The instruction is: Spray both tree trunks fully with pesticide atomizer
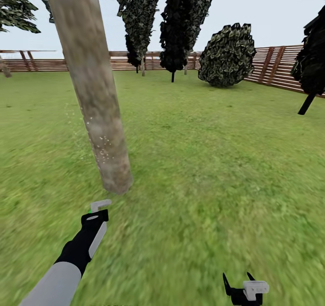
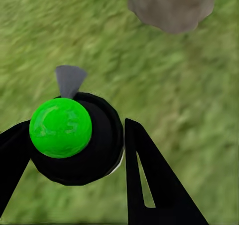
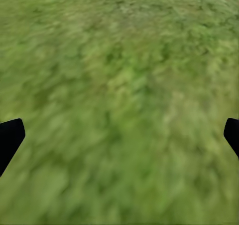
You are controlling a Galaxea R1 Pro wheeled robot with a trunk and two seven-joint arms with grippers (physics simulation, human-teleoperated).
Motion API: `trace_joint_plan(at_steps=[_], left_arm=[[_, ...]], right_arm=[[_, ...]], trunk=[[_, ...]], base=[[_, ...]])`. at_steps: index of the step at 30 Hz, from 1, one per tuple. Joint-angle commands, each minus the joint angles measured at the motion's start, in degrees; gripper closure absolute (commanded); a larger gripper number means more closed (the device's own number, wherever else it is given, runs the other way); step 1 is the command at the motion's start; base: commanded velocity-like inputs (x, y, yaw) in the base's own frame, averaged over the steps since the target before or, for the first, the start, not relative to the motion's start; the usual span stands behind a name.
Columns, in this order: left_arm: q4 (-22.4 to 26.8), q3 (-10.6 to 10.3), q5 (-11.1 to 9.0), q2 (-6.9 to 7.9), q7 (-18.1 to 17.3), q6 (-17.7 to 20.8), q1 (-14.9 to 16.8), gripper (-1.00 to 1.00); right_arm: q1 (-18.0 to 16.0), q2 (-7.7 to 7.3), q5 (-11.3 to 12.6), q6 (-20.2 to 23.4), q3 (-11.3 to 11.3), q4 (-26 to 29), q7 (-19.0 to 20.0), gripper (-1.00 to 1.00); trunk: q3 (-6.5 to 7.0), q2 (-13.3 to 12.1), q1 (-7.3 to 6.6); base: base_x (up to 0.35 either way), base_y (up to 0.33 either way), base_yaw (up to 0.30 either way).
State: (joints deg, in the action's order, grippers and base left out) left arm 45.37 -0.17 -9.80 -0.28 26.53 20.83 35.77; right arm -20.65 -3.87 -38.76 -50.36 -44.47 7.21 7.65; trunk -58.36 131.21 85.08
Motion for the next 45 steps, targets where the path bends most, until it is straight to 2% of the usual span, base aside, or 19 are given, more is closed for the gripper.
trace_joint_plan(at_steps=[1,21,45], left_arm=[[0.02,0.0,0.05,0.01,0.01,0.0,0.0,1.0],[0.01,-0.04,0.05,-0.05,0.01,0.02,0.0,1.0],[-0.01,-0.06,0.05,-0.07,0.01,0.01,0.0,1.0]], right_arm=[[-0.01,0.0,0.0,0.0,0.0,0.0,0.0,-1.0],[0.0,0.0,0.0,0.0,0.0,0.0,0.0,-1.0],[0.0,0.0,0.0,-0.03,0.0,0.02,0.0,-1.0]], trunk=[[0.0,0.0,0.0],[0.0,0.0,0.0],[0.0,0.0,0.0]], base=[[0.063,-0.276,0.279],[0.076,-0.276,0.272],[0.116,-0.273,0.026]])
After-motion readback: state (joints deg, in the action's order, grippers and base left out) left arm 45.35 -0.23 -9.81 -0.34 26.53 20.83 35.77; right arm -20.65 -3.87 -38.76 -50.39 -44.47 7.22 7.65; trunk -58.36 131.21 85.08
